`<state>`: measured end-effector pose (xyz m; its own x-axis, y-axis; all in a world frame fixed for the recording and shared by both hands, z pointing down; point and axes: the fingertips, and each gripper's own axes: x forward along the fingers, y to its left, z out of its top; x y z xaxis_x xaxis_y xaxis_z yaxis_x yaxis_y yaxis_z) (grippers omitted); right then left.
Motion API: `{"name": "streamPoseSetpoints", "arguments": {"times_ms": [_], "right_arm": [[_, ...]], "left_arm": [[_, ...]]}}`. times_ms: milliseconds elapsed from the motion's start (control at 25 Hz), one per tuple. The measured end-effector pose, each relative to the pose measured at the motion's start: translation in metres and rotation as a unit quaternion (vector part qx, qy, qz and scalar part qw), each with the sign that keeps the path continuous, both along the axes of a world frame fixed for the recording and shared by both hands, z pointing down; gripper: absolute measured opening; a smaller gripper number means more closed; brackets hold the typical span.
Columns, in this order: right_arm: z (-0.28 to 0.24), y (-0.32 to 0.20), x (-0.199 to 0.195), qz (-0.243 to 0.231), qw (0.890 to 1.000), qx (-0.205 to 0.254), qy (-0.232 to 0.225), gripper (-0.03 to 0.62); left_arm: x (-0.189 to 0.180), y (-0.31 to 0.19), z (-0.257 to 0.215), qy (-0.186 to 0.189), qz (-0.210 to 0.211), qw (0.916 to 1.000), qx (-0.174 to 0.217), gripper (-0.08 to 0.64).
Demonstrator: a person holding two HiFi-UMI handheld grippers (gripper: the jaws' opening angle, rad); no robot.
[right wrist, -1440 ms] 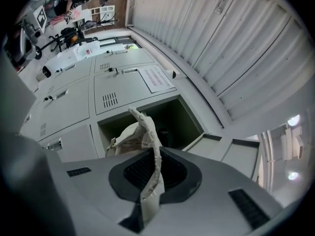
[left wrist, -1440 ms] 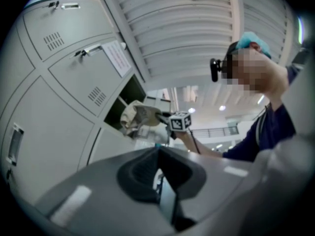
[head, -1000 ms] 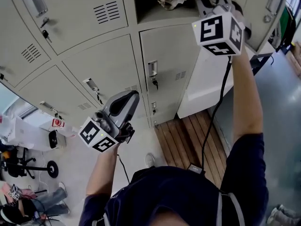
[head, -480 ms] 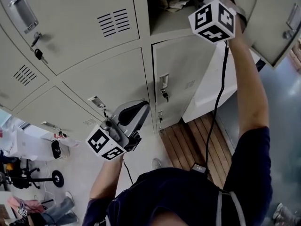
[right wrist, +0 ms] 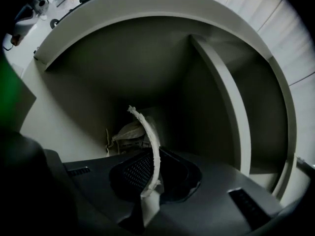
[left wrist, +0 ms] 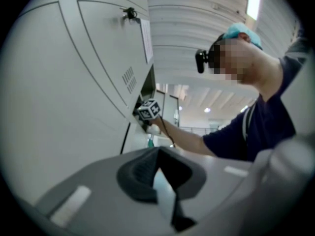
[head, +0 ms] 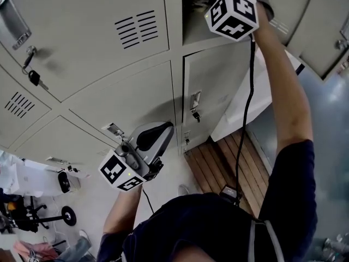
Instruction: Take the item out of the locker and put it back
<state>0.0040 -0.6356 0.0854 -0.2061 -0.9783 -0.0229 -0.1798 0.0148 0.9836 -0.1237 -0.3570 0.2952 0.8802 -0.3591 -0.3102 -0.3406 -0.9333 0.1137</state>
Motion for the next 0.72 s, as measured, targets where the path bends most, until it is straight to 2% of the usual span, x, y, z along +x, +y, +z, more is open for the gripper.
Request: {"name": "streamPoseSetpoints", "arguments": {"times_ms": [160,520,720], "right_arm": [[0.009,-0.005,-0.009,-0.004,1.000,-0.016,0.020,0.021],[0.030,-0.017,-0.013,-0.010,0.997,-0.070,0.027,0.021],[0.038,-0.020,-0.020,-0.020,0.995,-0.083,0.047,0.021]], "left_arm": [[-0.006,-0.001,0.001,0.004,0.001,1.0000,-0.004,0.003],[-0.005,0.002,0.000,0.013,0.002,0.9999,-0.005,0.003],[0.000,0.001,0.001,0.016,-0.004,0.9998,-0.009,0.003]]}}
